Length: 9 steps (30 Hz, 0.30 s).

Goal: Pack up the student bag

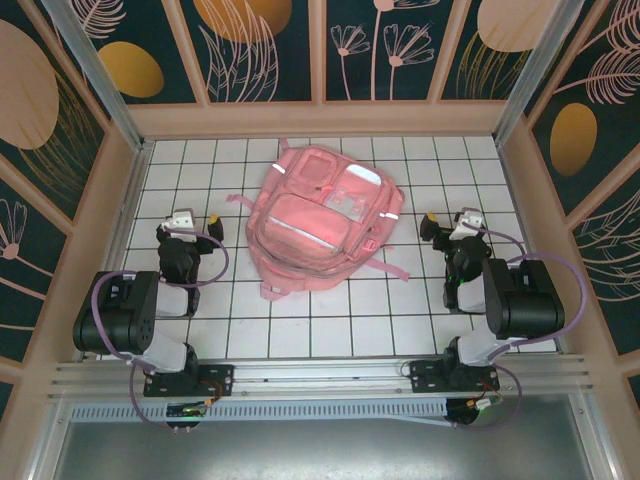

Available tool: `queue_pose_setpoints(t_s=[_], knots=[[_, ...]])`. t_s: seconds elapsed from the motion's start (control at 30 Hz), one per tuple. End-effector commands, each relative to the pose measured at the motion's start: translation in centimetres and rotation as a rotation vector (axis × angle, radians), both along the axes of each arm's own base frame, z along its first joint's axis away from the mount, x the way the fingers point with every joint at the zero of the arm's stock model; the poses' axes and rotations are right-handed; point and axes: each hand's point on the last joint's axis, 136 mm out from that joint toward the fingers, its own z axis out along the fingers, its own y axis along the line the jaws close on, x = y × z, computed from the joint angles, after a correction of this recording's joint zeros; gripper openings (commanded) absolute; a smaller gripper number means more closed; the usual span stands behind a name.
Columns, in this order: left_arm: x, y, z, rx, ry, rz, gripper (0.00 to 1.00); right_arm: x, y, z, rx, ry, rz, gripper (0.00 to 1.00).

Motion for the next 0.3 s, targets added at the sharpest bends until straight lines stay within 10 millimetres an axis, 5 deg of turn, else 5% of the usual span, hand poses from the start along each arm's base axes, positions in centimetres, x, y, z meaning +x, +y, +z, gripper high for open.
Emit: queue_pose_setpoints(t_s=[0.0,0.27], knots=[[0.52,0.34,1.56,-0.017,-0.056,0.011,0.99,0.47,0.07,0.70,-0.018,-0.021,0.011,0.99],[0.50,0.29,1.55,-0.018,-0.055,0.010,0.99,0.48,0.17,0.76,-0.014,-0.023,0.014,0.99]])
